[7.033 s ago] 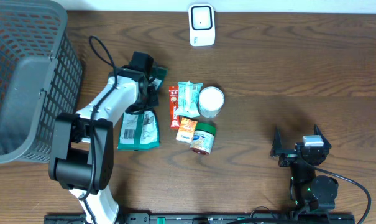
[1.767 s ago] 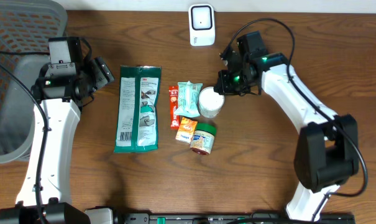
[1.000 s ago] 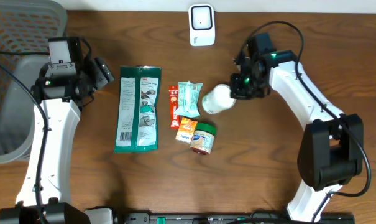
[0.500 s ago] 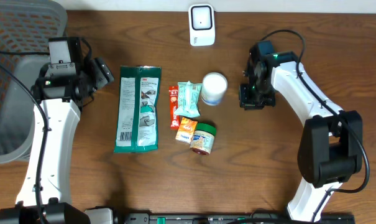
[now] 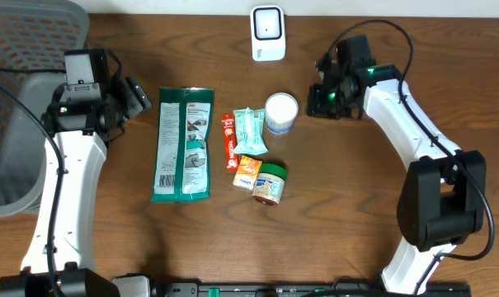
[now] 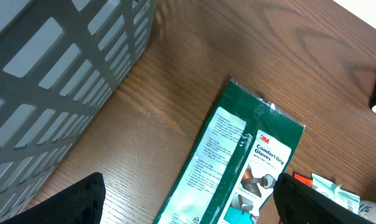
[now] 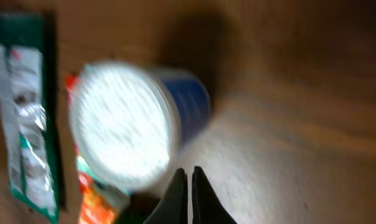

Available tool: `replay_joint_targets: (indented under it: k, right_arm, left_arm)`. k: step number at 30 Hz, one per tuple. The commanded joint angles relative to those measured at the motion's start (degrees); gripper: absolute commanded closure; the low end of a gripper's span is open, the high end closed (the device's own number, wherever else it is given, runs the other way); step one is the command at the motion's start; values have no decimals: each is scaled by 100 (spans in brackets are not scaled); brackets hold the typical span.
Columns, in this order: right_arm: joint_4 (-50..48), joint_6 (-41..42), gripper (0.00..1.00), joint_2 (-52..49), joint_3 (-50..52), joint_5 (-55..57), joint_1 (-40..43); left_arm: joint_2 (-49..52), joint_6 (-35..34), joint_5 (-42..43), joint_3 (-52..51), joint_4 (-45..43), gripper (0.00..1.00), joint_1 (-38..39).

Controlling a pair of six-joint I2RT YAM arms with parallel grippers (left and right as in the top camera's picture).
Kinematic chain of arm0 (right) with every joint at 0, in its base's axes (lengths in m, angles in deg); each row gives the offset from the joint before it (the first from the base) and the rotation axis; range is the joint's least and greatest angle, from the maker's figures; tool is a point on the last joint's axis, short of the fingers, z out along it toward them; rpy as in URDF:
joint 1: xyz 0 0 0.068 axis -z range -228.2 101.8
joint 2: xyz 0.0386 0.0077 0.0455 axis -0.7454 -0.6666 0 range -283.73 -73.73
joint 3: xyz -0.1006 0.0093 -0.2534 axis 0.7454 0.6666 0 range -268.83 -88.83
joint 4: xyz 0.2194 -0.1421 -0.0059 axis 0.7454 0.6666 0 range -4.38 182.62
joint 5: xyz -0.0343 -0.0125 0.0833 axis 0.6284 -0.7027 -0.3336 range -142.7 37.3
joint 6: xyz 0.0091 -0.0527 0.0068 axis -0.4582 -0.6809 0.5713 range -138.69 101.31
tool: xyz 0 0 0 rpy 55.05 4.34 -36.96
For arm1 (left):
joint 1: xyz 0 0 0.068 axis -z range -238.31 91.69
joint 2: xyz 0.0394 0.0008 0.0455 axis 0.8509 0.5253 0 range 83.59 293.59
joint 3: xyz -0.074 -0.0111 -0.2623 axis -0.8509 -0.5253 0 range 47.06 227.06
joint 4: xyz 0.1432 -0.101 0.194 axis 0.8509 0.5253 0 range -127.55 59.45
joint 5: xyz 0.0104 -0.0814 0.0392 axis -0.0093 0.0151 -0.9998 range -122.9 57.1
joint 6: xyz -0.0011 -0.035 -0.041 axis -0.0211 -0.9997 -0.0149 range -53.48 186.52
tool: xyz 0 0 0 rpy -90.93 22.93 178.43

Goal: Scan the item barcode
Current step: 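Carry the cup with the right gripper toward the scanner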

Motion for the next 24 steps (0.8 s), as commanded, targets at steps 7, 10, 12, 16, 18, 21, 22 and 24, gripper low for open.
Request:
replay_joint_targets:
  k: [7, 10, 12, 16, 18, 21, 22, 24]
  right_arm:
    - [-640, 437, 99, -129, 20, 83, -533]
    - [-654, 437, 99, -81, 20, 90, -542]
    - [-568, 435, 99, -83, 22, 168, -529]
    - [-212, 435, 99, -90, 55, 916, -522]
    - [-219, 437, 99, -90, 138, 1029, -522]
    - [-273, 435, 99, -94, 295, 1073, -529]
    - [-236, 435, 99, -94, 328, 1119, -527]
    - [-83, 435, 99, -94, 341, 1182, -511]
  left_arm:
    - [22, 55, -52, 46, 13, 14, -20]
    - [22, 55, -50, 46, 11, 14, -20]
    - [22, 55, -50, 46, 11, 14, -20]
    - [22, 55, -50, 46, 11, 14, -20]
    - [22, 55, -50, 46, 11, 14, -20]
    - [22, 55, -50, 46, 11, 14, -20]
    - [22, 55, -50, 46, 11, 14, -20]
    - [22, 55, -50, 46, 11, 14, -20]
